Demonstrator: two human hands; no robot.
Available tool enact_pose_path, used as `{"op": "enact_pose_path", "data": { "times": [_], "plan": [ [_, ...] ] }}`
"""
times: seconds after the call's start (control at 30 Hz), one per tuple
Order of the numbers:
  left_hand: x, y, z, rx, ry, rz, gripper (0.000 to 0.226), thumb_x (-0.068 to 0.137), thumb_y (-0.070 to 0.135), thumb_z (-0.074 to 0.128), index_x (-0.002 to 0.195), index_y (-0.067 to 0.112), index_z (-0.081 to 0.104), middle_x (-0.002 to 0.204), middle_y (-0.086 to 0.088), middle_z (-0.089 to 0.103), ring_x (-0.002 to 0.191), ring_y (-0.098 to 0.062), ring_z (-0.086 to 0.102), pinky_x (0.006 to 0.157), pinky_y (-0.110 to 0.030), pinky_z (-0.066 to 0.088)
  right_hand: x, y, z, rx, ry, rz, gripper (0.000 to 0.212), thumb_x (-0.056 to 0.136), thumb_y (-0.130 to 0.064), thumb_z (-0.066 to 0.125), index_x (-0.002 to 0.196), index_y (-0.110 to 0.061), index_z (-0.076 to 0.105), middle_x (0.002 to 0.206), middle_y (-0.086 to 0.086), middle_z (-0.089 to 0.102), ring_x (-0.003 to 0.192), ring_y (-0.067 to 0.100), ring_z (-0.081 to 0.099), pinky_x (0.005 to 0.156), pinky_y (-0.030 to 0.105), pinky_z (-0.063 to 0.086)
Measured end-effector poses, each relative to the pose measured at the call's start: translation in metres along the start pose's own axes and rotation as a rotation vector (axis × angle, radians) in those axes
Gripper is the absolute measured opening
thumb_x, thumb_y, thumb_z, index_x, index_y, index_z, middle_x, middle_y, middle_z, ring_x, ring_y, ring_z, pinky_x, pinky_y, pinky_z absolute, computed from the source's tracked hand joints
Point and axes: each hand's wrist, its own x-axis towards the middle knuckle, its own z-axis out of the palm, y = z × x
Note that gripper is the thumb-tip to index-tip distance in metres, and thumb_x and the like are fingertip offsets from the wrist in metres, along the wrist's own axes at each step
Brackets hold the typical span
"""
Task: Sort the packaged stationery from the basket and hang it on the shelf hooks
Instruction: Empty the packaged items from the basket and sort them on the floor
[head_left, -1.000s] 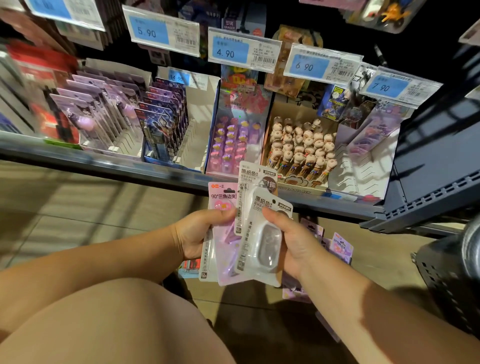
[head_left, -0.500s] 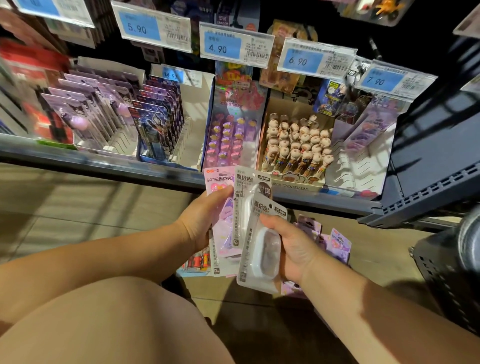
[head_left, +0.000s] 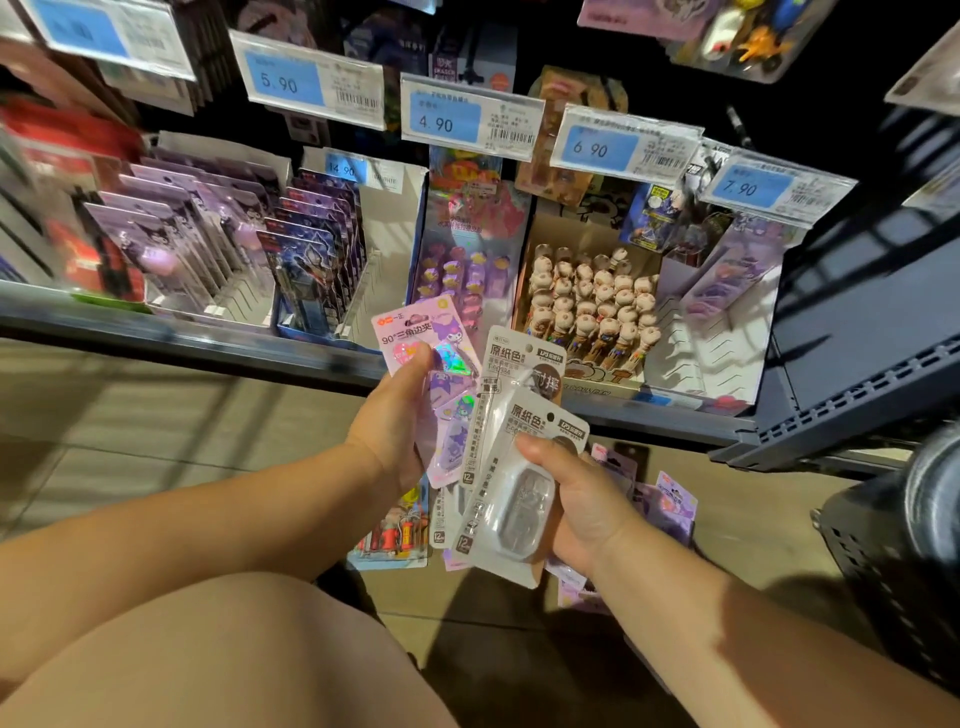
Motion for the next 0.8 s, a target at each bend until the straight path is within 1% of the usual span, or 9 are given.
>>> {"op": "enact_pose_path", "data": {
  "times": [0.07,0.17,0.23,0.33,0.43,0.5,0.57,0.7,0.8],
  "plan": [
    [0.004,0.003,-0.001,0.000,0.045,0.018,0.050,0.098,0.042,0.046,0.135,0.007,0.051,0.128,-0.021,0.062,0.117,-0.037,0.060,0.095,-0.048,0.050,0.001,0.000,-0.002,0.000,0.044,-0.010,0.046,0.059,-0.020,0.081,0.103,-0.011,0.068,0.105,0.021,0.070,0.090,0.035,0.069,0.079,0.045,0.056],
    [0.006,0.009,-0.002,-0.005,0.108,0.054,0.045,0.099,0.040,0.047,0.132,0.009,0.055,0.123,-0.018,0.066,0.113,-0.034,0.063,0.094,-0.049,0.050,0.001,-0.002,-0.010,0.015,0.096,-0.015,0.032,0.061,-0.021,0.074,0.091,-0.014,0.068,0.096,0.018,0.071,0.086,0.034,0.069,0.078,0.046,0.055],
    [0.010,0.014,-0.006,0.003,0.186,0.086,0.039,0.099,0.039,0.051,0.127,0.013,0.058,0.115,-0.013,0.070,0.104,-0.029,0.068,0.092,-0.049,0.052,-0.001,-0.006,-0.020,0.028,0.139,-0.019,0.035,0.061,-0.022,0.073,0.095,-0.015,0.069,0.097,0.016,0.072,0.086,0.033,0.070,0.079,0.046,0.054],
    [0.015,0.012,-0.014,0.136,0.261,0.044,0.030,0.096,0.034,0.057,0.118,0.014,0.061,0.108,-0.011,0.071,0.096,-0.029,0.069,0.093,-0.046,0.052,-0.003,-0.020,-0.037,0.075,0.174,-0.032,0.040,0.066,-0.024,0.071,0.105,-0.015,0.069,0.104,0.016,0.072,0.097,0.035,0.067,0.089,0.051,0.050],
    [0.011,-0.004,-0.011,0.385,0.186,-0.049,0.014,0.096,0.020,0.054,0.106,0.013,0.061,0.098,-0.016,0.063,0.084,-0.029,0.060,0.080,-0.039,0.048,-0.004,-0.031,-0.044,0.081,0.148,-0.022,0.033,0.068,-0.028,0.070,0.097,-0.014,0.071,0.096,0.014,0.073,0.089,0.033,0.068,0.092,0.050,0.049],
    [0.008,-0.012,-0.001,0.501,0.110,-0.059,0.012,0.095,0.011,0.052,0.107,0.012,0.056,0.100,-0.020,0.062,0.084,-0.029,0.058,0.074,-0.037,0.047,-0.004,-0.035,-0.042,0.041,0.131,-0.001,0.041,0.063,-0.033,0.073,0.100,-0.016,0.072,0.100,0.014,0.073,0.091,0.033,0.068,0.090,0.051,0.049],
    [0.005,-0.014,0.010,0.577,0.057,-0.048,0.020,0.095,0.009,0.053,0.114,0.016,0.048,0.100,-0.016,0.065,0.079,-0.026,0.062,0.068,-0.035,0.049,-0.001,-0.035,-0.036,0.031,0.125,0.013,0.043,0.060,-0.033,0.074,0.099,-0.017,0.072,0.099,0.013,0.073,0.090,0.032,0.067,0.084,0.047,0.051],
    [0.004,-0.018,0.021,0.662,-0.054,0.035,0.067,0.095,0.014,0.061,0.139,0.045,0.021,0.083,-0.007,0.074,0.068,-0.021,0.069,0.059,-0.034,0.053,0.003,-0.027,-0.024,0.009,0.168,0.035,0.041,0.054,-0.032,0.077,0.092,-0.018,0.070,0.085,0.011,0.073,0.084,0.031,0.067,0.088,0.049,0.049],
    [-0.002,-0.018,0.023,0.571,-0.040,0.056,0.062,0.100,0.008,0.049,0.131,0.055,0.023,0.079,-0.007,0.073,0.062,-0.020,0.068,0.050,-0.030,0.051,0.006,-0.021,-0.015,0.012,0.246,0.033,0.056,0.042,-0.036,0.082,0.094,-0.018,0.068,0.082,0.009,0.071,0.082,0.031,0.065,0.080,0.047,0.051]
  ]
}}
